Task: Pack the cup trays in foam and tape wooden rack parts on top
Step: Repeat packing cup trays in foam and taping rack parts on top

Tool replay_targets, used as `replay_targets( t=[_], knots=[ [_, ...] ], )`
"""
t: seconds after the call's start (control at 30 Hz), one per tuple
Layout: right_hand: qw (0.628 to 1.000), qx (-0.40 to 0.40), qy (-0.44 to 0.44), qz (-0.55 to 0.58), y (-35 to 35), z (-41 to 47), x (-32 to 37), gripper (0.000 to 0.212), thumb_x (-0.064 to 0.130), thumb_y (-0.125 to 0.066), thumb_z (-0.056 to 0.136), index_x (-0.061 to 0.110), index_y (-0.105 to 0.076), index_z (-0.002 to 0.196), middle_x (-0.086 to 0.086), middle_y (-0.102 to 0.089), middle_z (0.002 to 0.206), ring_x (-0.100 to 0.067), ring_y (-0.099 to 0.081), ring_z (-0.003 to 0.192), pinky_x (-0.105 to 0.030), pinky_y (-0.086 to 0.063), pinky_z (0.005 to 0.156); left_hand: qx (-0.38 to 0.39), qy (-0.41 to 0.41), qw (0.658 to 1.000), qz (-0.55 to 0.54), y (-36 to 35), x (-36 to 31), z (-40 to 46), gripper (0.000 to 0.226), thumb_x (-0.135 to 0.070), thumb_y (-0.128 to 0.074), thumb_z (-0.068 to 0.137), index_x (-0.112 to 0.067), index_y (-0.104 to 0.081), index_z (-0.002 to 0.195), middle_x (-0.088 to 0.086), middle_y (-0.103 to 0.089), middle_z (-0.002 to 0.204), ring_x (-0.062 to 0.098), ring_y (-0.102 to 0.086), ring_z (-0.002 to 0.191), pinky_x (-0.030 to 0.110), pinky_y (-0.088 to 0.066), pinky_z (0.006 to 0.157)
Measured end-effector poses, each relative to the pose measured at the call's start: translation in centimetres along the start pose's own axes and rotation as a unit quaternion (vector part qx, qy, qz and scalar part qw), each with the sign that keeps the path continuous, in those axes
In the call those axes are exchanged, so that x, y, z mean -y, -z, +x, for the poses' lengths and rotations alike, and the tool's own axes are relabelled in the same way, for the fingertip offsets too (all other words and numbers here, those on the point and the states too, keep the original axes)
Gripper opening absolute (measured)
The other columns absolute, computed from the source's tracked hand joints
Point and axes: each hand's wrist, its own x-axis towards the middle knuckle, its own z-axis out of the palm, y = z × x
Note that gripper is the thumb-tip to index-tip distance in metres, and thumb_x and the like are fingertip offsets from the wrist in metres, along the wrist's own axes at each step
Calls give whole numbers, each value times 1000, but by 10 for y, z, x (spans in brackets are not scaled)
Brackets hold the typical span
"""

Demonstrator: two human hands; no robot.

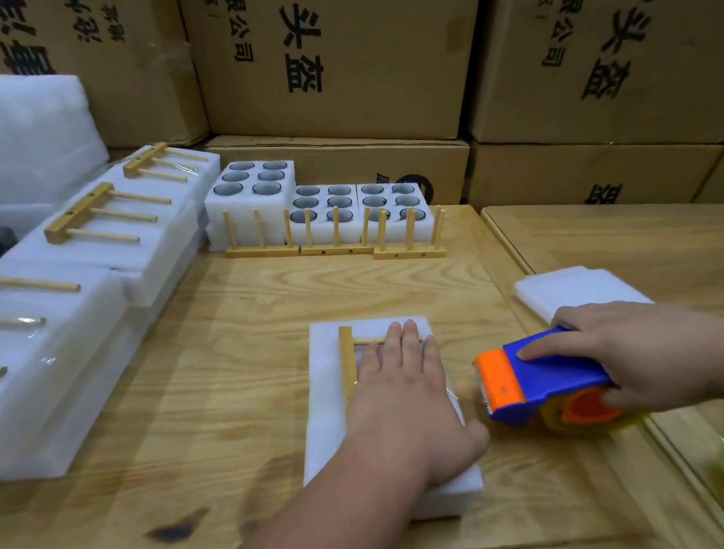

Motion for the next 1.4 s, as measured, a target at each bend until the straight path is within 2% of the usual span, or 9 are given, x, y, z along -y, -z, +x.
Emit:
replay_targets(
  t=[0.1,0.27,0.4,0.57,0.77,1.0,1.13,1.3,1.4],
  knots=[
    [999,52,-11,4,9,8,12,77,53,-51,78,66,-8,140,20,-40,114,-6,-46,99,-13,-29,67,0,1,1000,-3,1,0,0,103,-71,-31,85,-14,10,161,11,23,166,26,25,153,50,8,124],
    [984,136,-88,69,25,15,34,68,61,-57,71,69,-24,130,15,-55,104,-10,-59,86,-30,-51,72,1,-1,1000,-6,1,-1,0,103,-71,-32,85,-13,8,161,12,21,167,27,24,153,51,4,124],
    [975,134,-150,94,31,15,50,59,55,-58,70,57,-41,126,8,-60,90,-11,-60,77,-29,-52,68,-1,-3,1000,-3,0,0,0,103,-71,-31,86,-13,9,161,12,22,167,28,24,153,52,4,124],
    [971,111,-195,81,31,6,65,50,52,-52,70,53,-43,119,8,-59,90,-12,-60,79,-32,-53,70,-1,-6,1000,-1,-1,0,0,103,-70,-30,86,-13,9,161,12,21,167,28,24,153,52,3,124],
    [971,65,-230,9,33,4,60,50,52,-50,74,49,-42,123,8,-57,87,-9,-53,73,-28,-38,53,-3,-4,1000,1,0,0,-1,102,-70,-31,87,-13,9,161,12,21,167,27,23,153,51,3,124],
    [973,75,-212,49,31,7,42,59,60,-50,67,59,-35,123,11,-57,89,-9,-55,74,-27,-42,56,-1,-6,1000,2,3,0,-3,102,-69,-32,88,-12,10,161,12,21,167,28,24,153,51,4,125],
    [984,69,-147,73,23,-14,7,78,71,-45,62,85,-5,128,26,-42,99,-5,-55,77,-32,-51,68,0,-8,1000,0,3,1,-3,101,-67,-32,89,-11,10,161,13,20,167,28,23,153,51,4,125],
    [994,26,-108,16,10,-39,-18,90,65,-53,64,73,-12,144,33,-37,106,5,-52,74,-26,-50,57,-5,-9,1000,-7,2,0,-3,101,-67,-33,88,-12,10,161,12,20,167,27,24,153,51,3,125],
    [993,32,-109,36,11,-47,-18,90,65,-55,66,66,-18,148,31,-38,111,4,-54,79,-23,-51,58,-6,-10,1000,-7,1,1,-3,101,-68,-32,88,-13,11,161,11,21,167,26,25,153,50,5,125]
  ],
)
